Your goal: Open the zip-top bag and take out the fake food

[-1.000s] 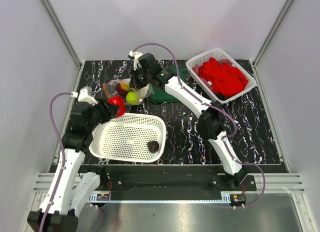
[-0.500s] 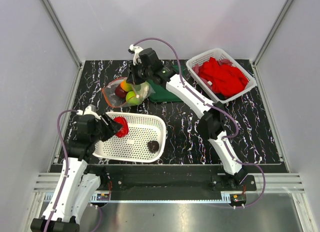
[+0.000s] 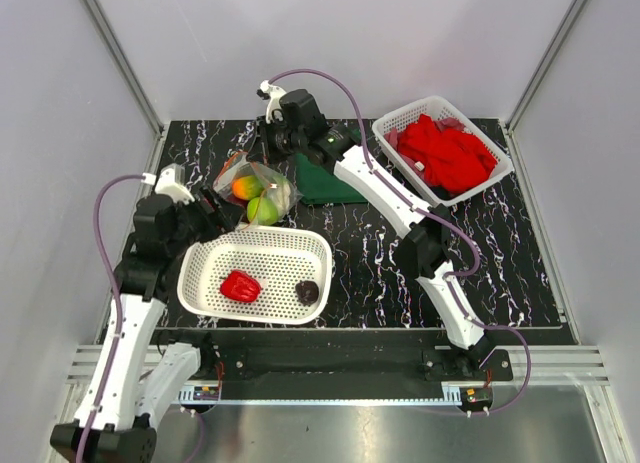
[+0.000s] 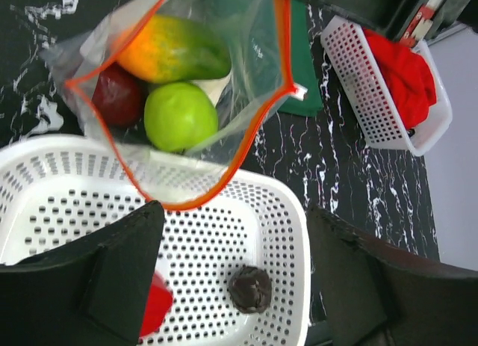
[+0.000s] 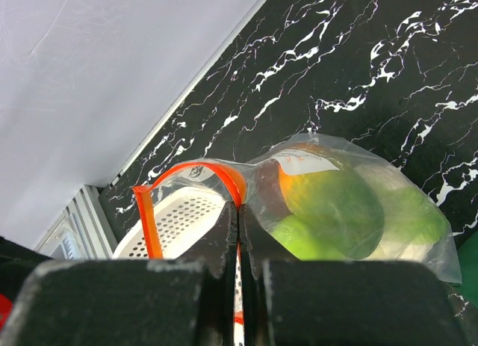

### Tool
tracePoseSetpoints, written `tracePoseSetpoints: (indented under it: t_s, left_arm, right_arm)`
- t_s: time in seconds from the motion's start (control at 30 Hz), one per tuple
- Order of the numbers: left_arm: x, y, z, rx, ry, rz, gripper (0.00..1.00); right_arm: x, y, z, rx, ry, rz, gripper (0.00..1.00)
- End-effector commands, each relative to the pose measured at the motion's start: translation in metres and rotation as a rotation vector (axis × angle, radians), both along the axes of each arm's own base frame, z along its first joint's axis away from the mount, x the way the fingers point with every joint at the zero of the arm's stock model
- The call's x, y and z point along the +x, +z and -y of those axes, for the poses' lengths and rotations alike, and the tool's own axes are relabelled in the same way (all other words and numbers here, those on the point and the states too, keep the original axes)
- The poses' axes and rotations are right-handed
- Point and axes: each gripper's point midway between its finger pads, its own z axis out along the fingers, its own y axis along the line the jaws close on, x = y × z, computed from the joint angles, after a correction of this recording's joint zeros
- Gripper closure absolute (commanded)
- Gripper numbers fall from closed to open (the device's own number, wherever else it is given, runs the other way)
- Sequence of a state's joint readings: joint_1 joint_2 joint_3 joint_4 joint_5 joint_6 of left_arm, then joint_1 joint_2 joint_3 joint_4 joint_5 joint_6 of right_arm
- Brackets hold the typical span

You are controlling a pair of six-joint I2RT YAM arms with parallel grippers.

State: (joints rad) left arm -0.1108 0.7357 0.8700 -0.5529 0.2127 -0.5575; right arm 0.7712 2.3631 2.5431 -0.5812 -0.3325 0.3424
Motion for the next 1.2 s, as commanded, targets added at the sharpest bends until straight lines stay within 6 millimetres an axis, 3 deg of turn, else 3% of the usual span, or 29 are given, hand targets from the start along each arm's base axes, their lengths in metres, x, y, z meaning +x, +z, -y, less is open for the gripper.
tracePoseSetpoints:
  t_s: [0.0, 0.03, 0.13, 0.17, 0.3, 0.37, 0.43, 0.7, 0.97, 1.17]
  left_arm:
    - [0.033, 0.030, 0.010, 0.010, -0.060, 0.096, 0.32]
    - [0.047, 0.018, 0.013, 0.032, -0.078, 0.054, 0.36]
    - [0.074, 0.016, 0.010, 0.062, -0.080, 0.040, 0.56]
    - [0.085, 0.001, 0.012, 0.064, -0.097, -0.003, 0.59]
    - [0.118, -0.016, 0.015, 0.066, -0.112, -0.035, 0.61]
    - [0.130, -0.030, 0.015, 0.079, -0.114, -0.074, 0.60]
    - [0.137, -0.033, 0.016, 0.085, -0.117, -0.078, 0.57]
    - [0.143, -0.064, 0.024, 0.160, -0.135, -0.132, 0.35]
    - [0.138, -0.104, 0.022, 0.232, -0.177, -0.215, 0.33]
    - [0.128, -0.118, 0.033, 0.223, -0.287, -0.250, 0.18]
  right_arm:
    - [-0.009, 0.066, 0.008, 0.098, 0.010, 0.084, 1.00]
    - [-0.008, 0.067, 0.009, 0.099, 0.010, 0.086, 1.00]
    - [-0.007, 0.069, 0.009, 0.103, 0.010, 0.094, 1.00]
    - [-0.008, 0.071, 0.009, 0.106, 0.014, 0.096, 1.00]
    - [-0.008, 0.073, 0.009, 0.112, 0.016, 0.095, 1.00]
    - [-0.009, 0.072, 0.009, 0.113, 0.018, 0.090, 1.00]
    - [-0.008, 0.073, 0.009, 0.115, 0.015, 0.088, 1.00]
    - [-0.005, 0.075, 0.004, 0.144, 0.011, 0.072, 1.00]
    - [-0.001, 0.068, 0.005, 0.144, 0.005, 0.052, 1.00]
    - [0.002, 0.060, 0.006, 0.133, 0.004, 0.043, 1.00]
